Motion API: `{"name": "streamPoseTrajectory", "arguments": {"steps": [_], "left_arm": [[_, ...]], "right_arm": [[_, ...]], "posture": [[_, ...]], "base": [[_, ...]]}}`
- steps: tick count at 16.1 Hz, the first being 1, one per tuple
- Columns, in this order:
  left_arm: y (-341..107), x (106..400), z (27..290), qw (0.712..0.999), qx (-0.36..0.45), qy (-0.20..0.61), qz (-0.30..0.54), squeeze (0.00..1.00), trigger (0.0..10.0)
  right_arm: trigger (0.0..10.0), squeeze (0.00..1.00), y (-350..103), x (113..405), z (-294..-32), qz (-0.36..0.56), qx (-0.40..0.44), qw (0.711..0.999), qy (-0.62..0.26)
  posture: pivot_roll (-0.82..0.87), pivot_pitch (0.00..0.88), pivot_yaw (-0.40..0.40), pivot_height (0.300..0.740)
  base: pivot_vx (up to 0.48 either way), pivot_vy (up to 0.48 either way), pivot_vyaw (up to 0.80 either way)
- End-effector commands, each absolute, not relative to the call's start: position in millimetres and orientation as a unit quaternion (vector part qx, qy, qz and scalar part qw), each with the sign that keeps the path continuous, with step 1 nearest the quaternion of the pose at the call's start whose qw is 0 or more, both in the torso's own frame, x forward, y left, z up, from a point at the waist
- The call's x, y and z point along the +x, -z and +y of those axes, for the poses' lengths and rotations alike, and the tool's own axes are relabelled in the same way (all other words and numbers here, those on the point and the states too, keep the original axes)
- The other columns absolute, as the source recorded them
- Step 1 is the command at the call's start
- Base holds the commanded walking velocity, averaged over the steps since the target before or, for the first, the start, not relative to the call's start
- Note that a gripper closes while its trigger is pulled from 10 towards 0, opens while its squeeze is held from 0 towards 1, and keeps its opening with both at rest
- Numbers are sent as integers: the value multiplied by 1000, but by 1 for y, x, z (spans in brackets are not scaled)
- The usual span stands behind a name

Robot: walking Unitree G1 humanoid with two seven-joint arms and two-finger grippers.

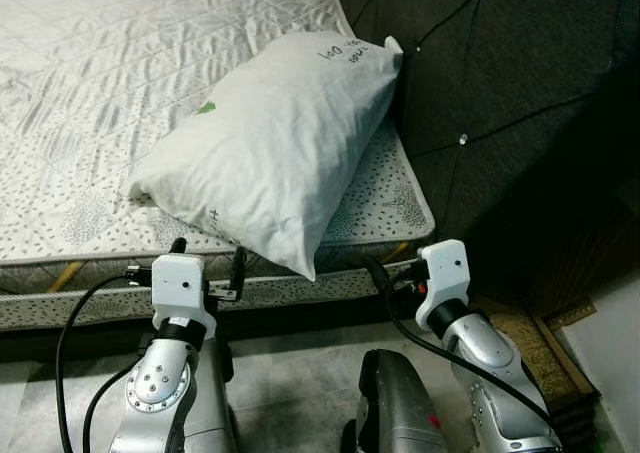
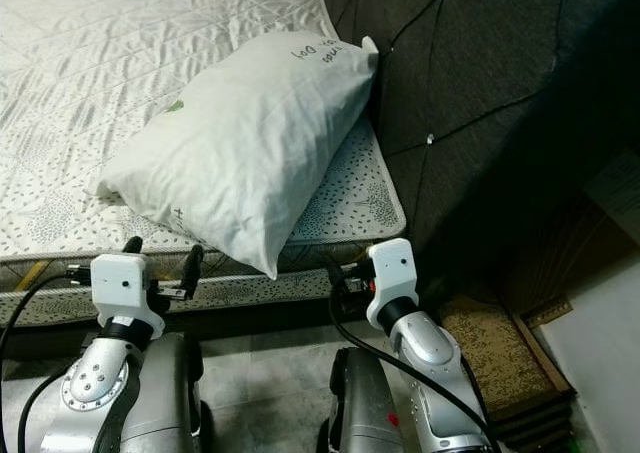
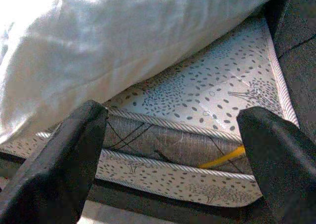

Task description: Clean up the room

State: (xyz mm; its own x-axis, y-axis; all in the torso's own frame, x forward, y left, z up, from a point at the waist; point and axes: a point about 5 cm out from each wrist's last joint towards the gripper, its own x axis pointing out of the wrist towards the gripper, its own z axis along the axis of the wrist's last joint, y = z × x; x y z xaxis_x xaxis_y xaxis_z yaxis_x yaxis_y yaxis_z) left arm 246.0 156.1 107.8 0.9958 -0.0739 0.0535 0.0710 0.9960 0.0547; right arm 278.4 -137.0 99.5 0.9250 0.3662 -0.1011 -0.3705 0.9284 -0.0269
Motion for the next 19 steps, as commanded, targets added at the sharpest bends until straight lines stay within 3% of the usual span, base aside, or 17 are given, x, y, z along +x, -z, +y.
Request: {"name": "streamPoseTrajectory", "arguments": {"steps": [1, 4, 12, 19], "left_arm": [[-109, 245, 155, 998, 27, 43, -32, 0, 10000], [-108, 244, 154, 998, 25, 46, -30, 0, 10000], [-106, 248, 152, 999, 23, 44, -17, 0, 10000], [-106, 248, 152, 999, 23, 43, -14, 0, 10000]], "right_arm": [[10000, 0, -99, 278, -137, 48, -23, 980, -192], [10000, 0, -99, 277, -135, 43, -27, 979, -196], [10000, 0, -100, 276, -133, 39, -26, 977, -206], [10000, 0, -100, 275, -133, 37, -28, 976, -212]], "posture": [[-17, 193, -92, 545], [-21, 202, -89, 545], [-25, 211, -87, 545], [-27, 216, -89, 545]], "base": [[480, 0, 0], [437, 0, 0], [0, 0, 0], [0, 0, 659]]}}
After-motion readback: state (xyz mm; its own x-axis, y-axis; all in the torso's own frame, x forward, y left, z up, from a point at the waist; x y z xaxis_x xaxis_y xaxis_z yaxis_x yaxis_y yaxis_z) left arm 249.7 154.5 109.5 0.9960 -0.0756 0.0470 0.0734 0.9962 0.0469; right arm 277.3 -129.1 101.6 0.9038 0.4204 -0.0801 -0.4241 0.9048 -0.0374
